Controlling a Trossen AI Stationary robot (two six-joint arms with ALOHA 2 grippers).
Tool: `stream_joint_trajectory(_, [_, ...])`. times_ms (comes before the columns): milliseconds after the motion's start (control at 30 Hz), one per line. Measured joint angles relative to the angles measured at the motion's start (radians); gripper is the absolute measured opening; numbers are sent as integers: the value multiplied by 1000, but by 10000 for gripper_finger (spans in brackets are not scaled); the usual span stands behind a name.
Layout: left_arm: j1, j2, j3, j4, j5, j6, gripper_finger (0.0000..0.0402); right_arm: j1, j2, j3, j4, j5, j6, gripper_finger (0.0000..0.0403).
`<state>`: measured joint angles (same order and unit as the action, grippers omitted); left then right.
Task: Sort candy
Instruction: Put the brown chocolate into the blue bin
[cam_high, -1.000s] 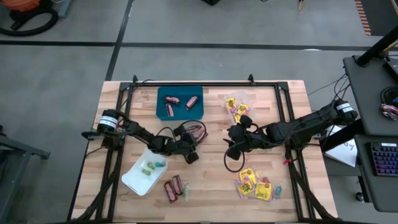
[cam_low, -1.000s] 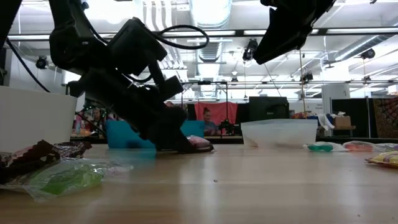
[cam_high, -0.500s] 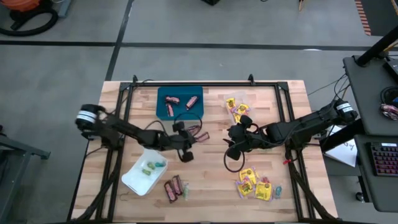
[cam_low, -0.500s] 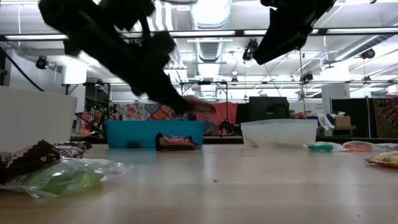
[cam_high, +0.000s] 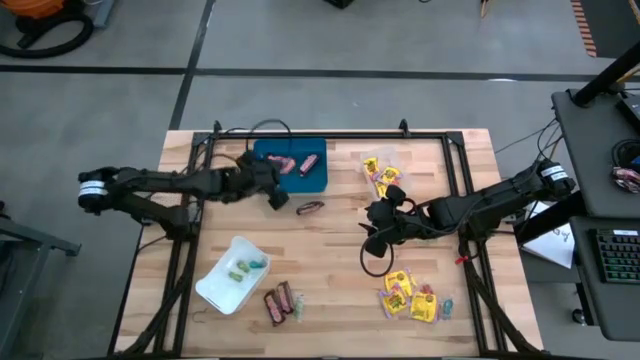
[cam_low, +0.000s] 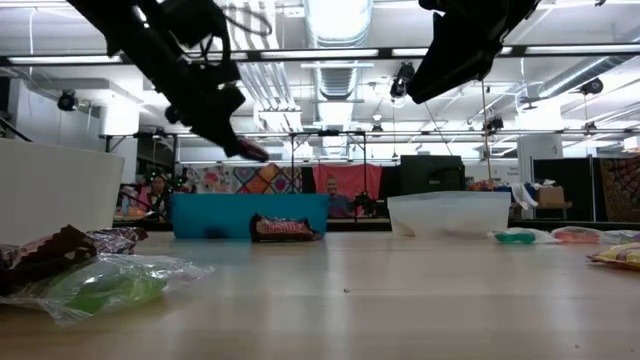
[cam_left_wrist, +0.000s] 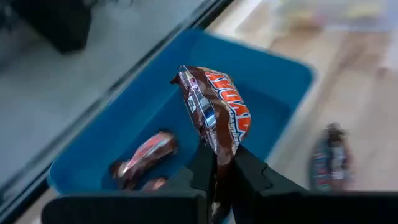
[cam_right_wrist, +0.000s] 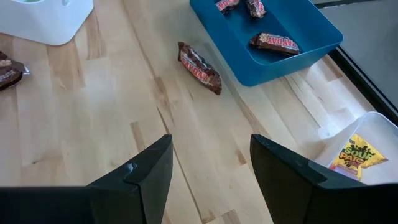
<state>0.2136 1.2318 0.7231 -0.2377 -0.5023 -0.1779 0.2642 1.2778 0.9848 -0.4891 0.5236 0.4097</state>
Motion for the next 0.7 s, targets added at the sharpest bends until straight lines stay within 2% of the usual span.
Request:
stream_joint_trajectory(133, [100,26,0,3,82,-33,12,0,0,0,-1,0,11,206])
stream_joint_trajectory(267, [156,61,0,2,94,-49,12,0,0,0,-6,0,21,206])
stream_joint_trajectory(433, [163,78,0,7,94,-37,24,0,0,0,-9,-2,62,206])
stream_joint_trajectory(700, [163,76,0,6,94,-37,81,0,0,0,-75,-13,182,206])
